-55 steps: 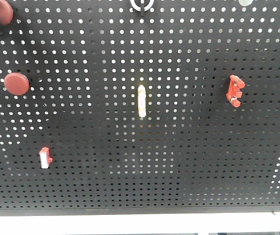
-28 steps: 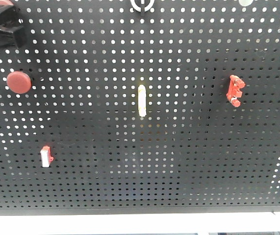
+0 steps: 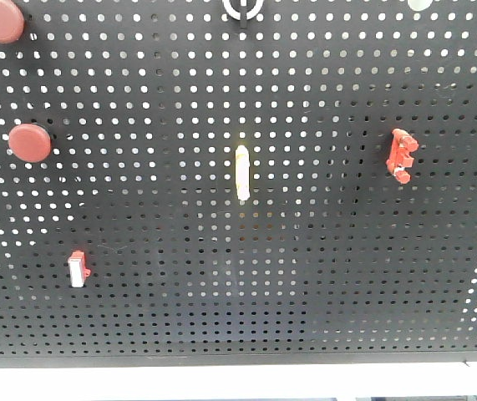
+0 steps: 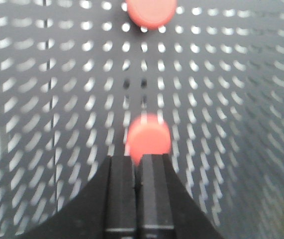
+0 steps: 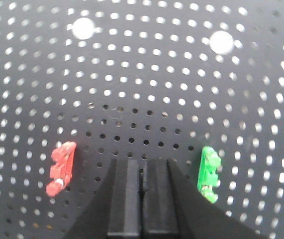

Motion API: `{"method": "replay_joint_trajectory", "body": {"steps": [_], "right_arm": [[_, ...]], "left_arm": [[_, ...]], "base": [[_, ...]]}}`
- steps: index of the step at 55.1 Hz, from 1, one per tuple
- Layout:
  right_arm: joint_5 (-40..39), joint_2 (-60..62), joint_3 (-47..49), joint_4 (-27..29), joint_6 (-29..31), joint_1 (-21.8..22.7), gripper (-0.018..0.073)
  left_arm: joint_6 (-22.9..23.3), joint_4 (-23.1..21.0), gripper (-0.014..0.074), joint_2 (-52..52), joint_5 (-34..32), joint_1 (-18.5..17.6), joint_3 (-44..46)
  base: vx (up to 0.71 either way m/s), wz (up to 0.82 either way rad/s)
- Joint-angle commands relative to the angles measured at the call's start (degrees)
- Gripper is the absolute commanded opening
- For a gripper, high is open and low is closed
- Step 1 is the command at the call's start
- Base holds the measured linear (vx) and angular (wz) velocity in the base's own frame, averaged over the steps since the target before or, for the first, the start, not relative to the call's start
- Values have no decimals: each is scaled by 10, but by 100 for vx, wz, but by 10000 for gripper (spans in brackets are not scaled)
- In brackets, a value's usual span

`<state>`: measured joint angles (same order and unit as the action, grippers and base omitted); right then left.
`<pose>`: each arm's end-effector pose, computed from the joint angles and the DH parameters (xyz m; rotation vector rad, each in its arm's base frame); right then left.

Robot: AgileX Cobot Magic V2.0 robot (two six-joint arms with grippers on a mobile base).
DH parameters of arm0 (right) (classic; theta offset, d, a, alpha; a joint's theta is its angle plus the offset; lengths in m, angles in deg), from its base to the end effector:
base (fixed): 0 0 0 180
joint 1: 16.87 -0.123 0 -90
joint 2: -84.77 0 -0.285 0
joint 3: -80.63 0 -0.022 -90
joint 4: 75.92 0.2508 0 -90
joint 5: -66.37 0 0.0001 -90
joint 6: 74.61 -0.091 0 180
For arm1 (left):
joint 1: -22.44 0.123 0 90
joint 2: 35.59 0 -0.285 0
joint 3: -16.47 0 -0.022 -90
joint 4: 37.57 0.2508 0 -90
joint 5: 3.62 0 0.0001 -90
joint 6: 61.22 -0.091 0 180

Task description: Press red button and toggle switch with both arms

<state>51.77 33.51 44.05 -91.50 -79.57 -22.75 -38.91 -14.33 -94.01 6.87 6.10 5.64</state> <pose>0.1572 0.0224 0.4020 -0.2368 1.2660 -0.0202 0.1617 -0.0406 0.4926 0.1433 1.3725 -0.1805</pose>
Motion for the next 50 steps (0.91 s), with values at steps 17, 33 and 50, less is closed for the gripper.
{"method": "replay_joint_trajectory", "body": {"steps": [17, 33, 50], "right_arm": [[14, -181, 242, -110, -33, -200, 0], [108, -355, 469, -110, -20, -323, 0], [149, -433, 586, -112, -20, -338, 0]], "left_arm": [[3, 49, 2, 53, -44, -1, -49], [3, 49, 2, 53, -44, -1, -49], [3, 49, 2, 53, -69, -1, -49]], "base": [[0, 0], [0, 0], [0, 0]]}}
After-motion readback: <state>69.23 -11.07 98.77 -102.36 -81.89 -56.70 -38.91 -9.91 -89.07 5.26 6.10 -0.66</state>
